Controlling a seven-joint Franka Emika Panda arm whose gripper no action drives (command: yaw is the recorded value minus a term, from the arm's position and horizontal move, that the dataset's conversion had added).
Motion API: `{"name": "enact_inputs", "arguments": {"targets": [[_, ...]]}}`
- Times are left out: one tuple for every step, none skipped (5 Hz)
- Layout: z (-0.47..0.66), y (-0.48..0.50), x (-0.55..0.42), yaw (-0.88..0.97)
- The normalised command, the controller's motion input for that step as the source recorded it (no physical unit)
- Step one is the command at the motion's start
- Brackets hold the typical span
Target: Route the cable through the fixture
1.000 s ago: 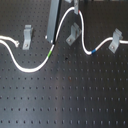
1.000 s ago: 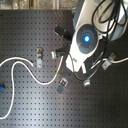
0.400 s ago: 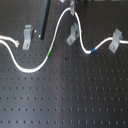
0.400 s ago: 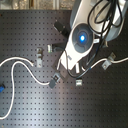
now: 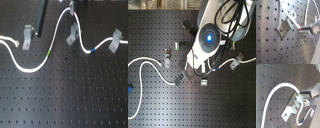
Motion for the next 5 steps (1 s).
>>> {"name": "enact_inputs", "arguments": {"targets": [[0.05,0.072,-0.07,0.49],[0.08,-0.01,-0.012,0.0],[0.33,-0.114,-0.15,-0.19],[0.28,-0.105,-0.124,-0.19],[0.12,0.016,-0.01,0.0]]}}
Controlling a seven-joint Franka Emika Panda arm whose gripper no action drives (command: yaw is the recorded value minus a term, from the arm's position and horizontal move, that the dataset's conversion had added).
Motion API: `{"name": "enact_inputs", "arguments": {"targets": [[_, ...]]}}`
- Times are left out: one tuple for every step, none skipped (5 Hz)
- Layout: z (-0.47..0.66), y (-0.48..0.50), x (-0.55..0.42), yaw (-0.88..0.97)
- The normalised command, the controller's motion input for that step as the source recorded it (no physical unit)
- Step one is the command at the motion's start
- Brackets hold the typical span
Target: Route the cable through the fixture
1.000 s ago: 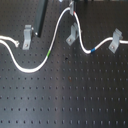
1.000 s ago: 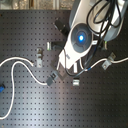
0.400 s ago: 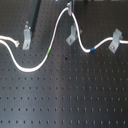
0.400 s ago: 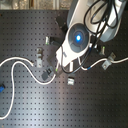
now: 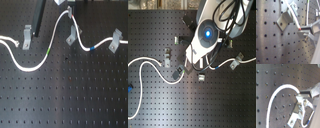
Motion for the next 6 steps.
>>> {"name": "enact_inputs", "arguments": {"targets": [[0.04,0.078,-0.07,0.0],[0.28,0.187,-0.062,0.0],[0.75,0.15,0.151,0.0],[0.74,0.213,0.236,0.0],[0.74,0.268,0.291,0.0],[0.66,0.124,-0.09,-0.1]]}}
